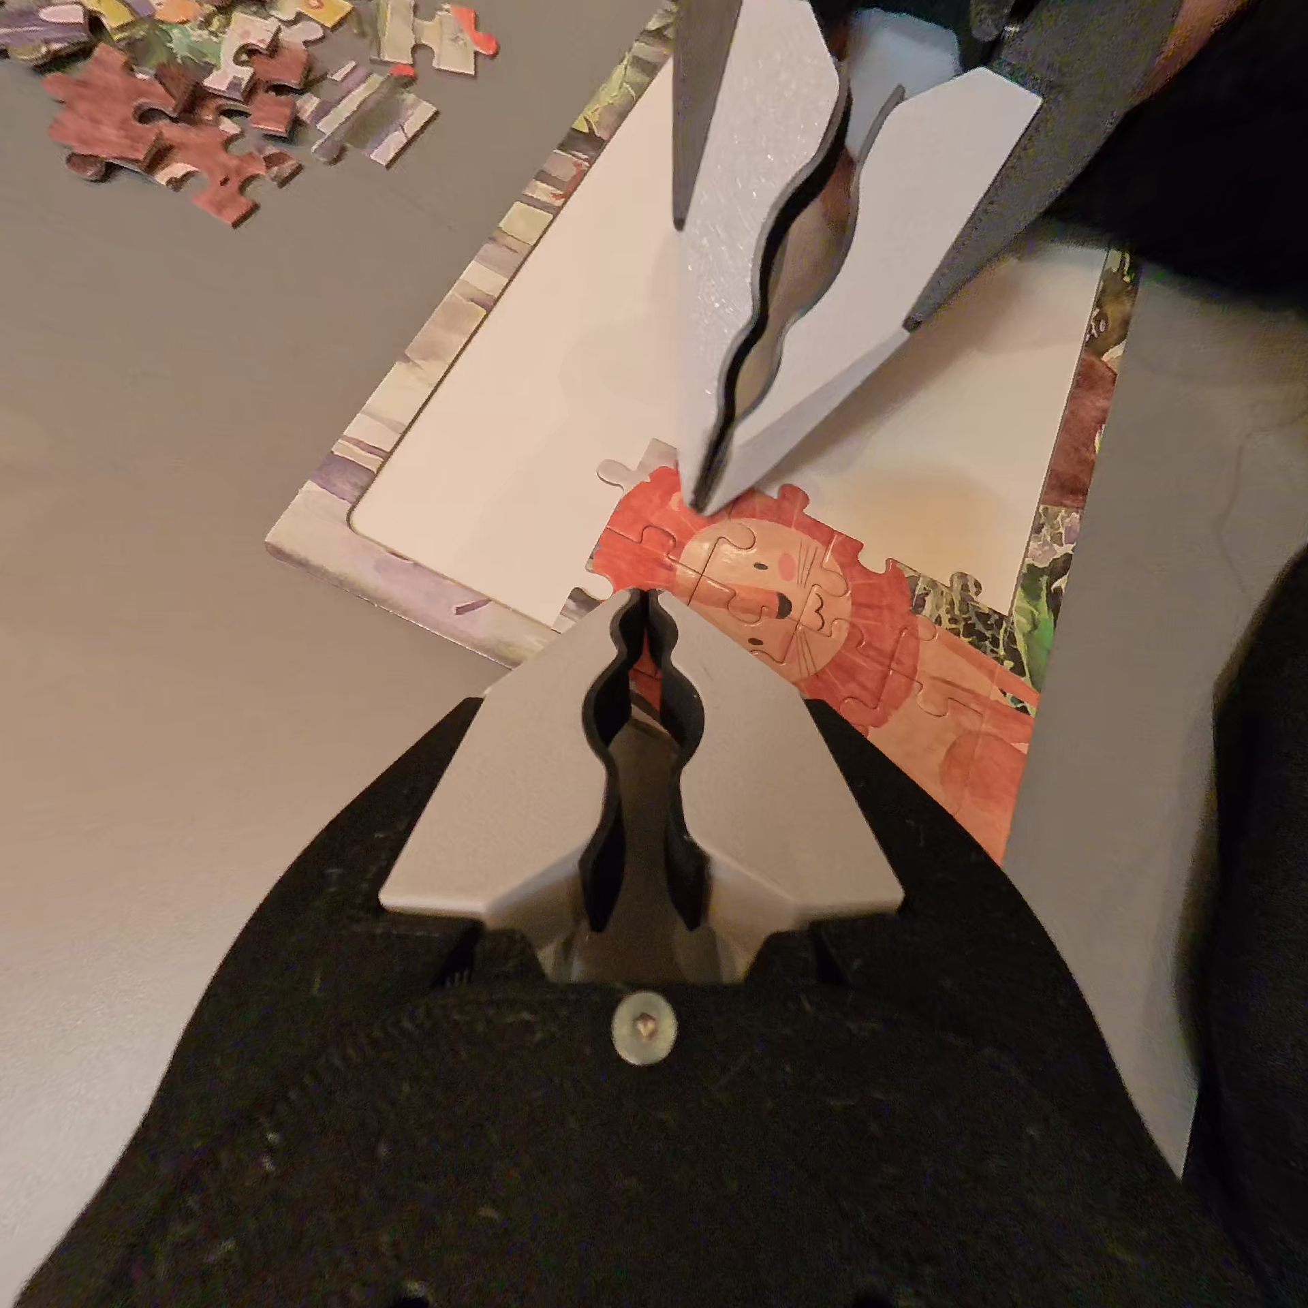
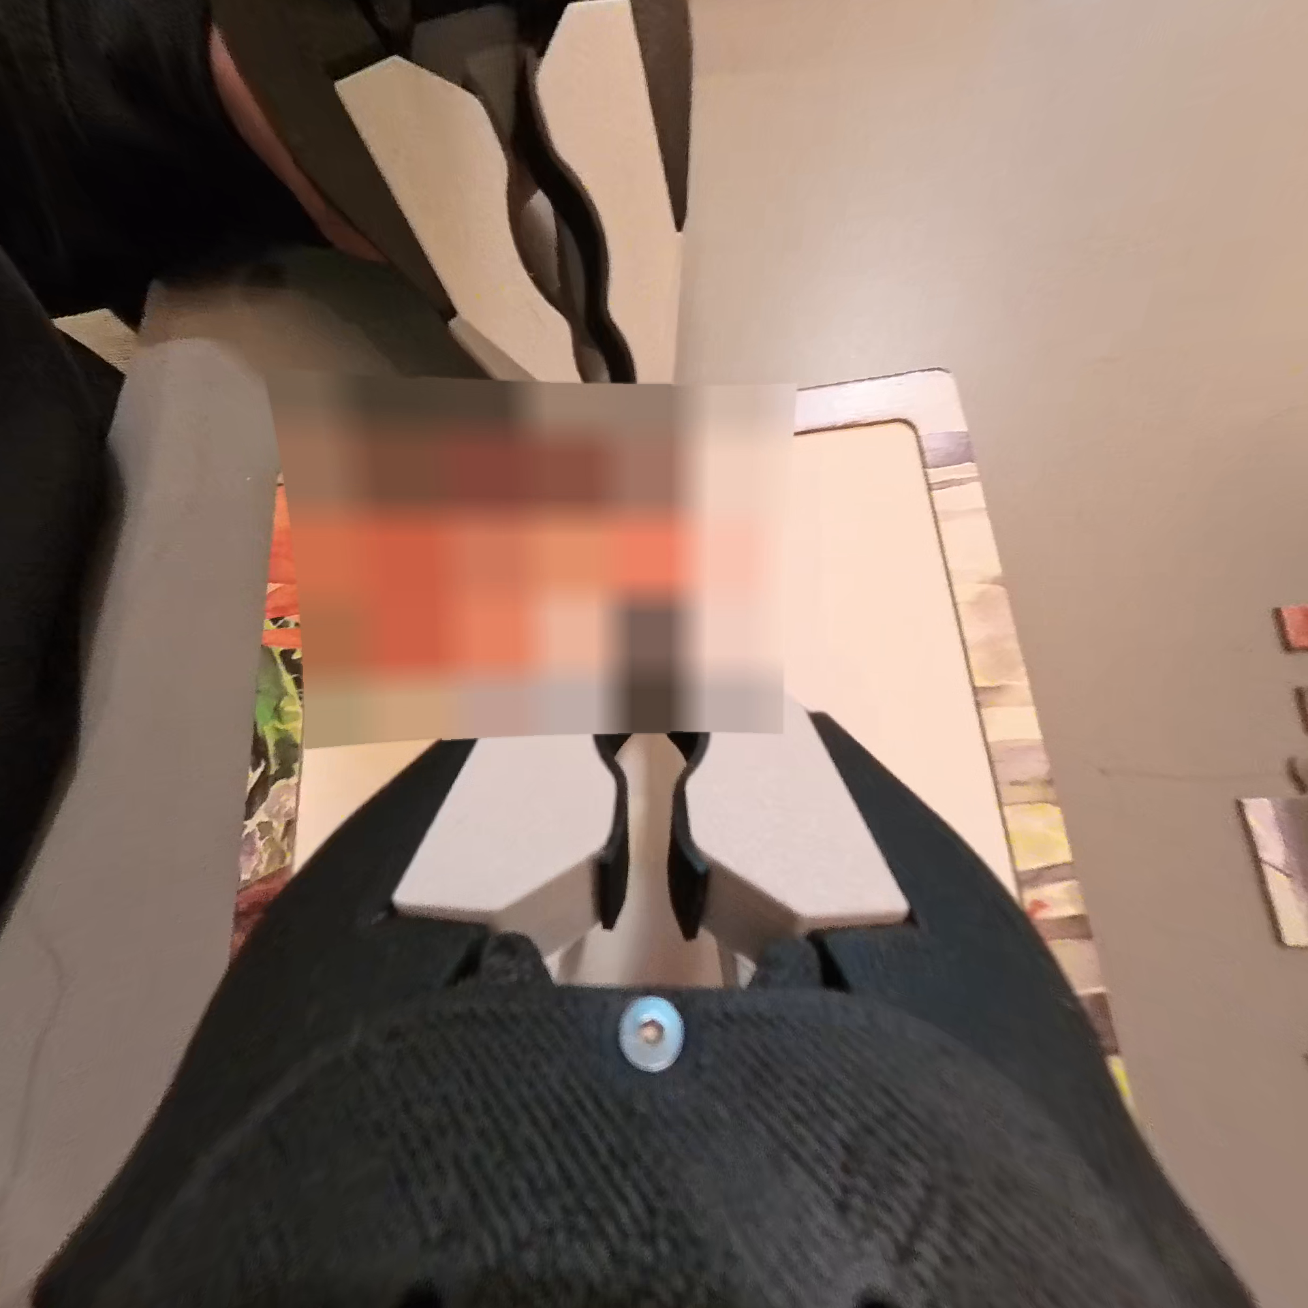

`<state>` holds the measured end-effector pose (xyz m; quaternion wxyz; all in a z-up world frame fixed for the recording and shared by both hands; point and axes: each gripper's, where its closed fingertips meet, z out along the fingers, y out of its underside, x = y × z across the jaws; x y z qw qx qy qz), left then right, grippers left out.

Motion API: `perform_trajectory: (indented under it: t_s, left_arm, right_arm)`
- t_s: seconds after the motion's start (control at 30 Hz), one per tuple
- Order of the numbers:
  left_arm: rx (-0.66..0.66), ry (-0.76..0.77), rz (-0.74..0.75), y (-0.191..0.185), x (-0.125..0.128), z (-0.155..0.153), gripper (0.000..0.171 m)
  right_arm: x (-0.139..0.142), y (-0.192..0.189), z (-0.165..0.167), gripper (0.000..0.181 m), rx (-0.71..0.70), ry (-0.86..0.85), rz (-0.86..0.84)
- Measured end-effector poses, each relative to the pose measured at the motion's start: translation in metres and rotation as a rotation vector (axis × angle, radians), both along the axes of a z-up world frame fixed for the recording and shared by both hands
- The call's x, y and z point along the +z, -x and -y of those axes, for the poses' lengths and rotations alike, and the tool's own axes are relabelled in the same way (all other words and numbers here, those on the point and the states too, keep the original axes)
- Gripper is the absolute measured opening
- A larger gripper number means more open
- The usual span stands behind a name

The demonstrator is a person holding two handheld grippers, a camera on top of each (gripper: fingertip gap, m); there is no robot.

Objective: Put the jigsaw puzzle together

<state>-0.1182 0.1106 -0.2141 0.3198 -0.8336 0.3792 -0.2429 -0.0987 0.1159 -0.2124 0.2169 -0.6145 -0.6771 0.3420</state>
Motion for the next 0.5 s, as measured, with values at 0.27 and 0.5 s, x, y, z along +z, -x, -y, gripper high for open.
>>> perform_trajectory:
  t_s: [0.27, 0.5]
  left_arm:
    - [0.000, -0.001, -0.001, 0.000, 0.000, 0.000, 0.000]
    - [0.000, 0.001, 0.001, 0.000, 0.000, 0.000, 0.000]
  right_arm:
    - [-0.002, -0.007, -0.034, 0.000, -0.125, -0.169, 0.040]
    - [0.000, 0.001, -0.010, 0.000, -0.044, -0.043, -0.019]
